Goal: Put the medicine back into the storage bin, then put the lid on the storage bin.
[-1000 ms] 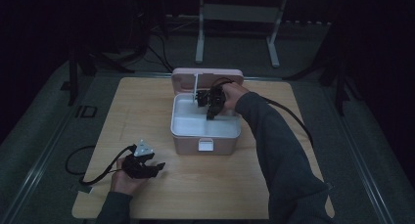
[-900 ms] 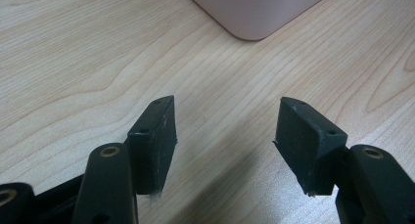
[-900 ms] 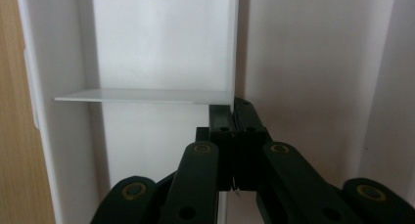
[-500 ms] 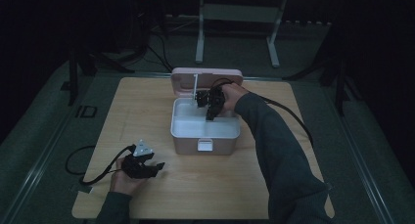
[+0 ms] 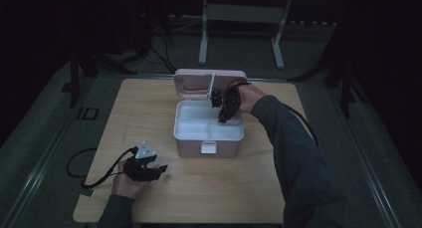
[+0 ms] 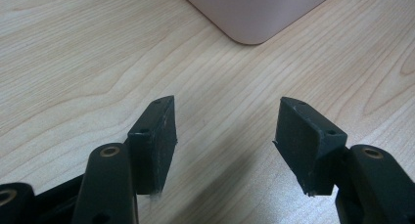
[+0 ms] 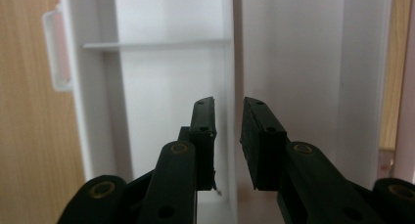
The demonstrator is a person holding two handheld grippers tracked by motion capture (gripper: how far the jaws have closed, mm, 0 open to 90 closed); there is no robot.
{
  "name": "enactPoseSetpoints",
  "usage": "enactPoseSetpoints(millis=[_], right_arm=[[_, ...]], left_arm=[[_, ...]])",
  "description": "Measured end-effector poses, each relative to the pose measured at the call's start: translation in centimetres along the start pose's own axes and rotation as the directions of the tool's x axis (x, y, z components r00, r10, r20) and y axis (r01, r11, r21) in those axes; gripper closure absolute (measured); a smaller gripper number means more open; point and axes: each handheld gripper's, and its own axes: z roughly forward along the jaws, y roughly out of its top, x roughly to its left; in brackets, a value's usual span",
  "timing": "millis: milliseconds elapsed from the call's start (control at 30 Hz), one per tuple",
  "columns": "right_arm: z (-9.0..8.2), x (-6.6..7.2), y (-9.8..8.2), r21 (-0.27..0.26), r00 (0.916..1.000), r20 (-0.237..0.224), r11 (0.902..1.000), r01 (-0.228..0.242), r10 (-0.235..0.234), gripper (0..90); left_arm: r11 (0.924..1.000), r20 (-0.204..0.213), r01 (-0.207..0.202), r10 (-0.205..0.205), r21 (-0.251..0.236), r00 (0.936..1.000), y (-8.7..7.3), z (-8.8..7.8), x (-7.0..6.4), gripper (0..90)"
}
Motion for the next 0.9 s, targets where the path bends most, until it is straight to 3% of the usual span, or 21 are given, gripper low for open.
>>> enactPoseSetpoints(millis=[233, 567, 733, 767, 900], right_arm=[[-1.5, 0.4, -2.3, -0.056, 0.9997, 0.009, 0.9982, -0.021, 0.021, 71.3], [-2.1, 0.6, -4.4, -0.129, 0.9978, 0.026, 0.9901, -0.057, 0.061, 63.7], [-2.2, 0.6, -5.6, -0.17, 0.9944, 0.043, 0.9814, -0.089, 0.097, 61.6], [-2.2, 0.5, -6.2, -0.199, 0.9912, 0.05, 0.9738, -0.11, 0.122, 60.8], [-2.4, 0.4, -7.1, -0.237, 0.9846, 0.067, 0.9612, -0.141, 0.161, 57.7]], left_arm=[[0.9998, -0.003, 0.006, -0.006, -0.017, 1.0, 0.1, -0.3, 0.2, 40.3], [0.9998, -0.001, 0.005, -0.005, -0.018, 1.0, 0.1, -0.3, 0.2, 40.3], [0.9997, -0.002, 0.009, -0.009, -0.023, 1.0, 0.1, -0.4, 0.2, 40.3], [0.9996, 0.0, 0.01, -0.01, -0.025, 1.0, 0.1, -0.4, 0.2, 40.3], [0.9994, 0.001, 0.011, -0.011, -0.033, 0.9999, 0.3, -0.4, 0.4, 40.3]])
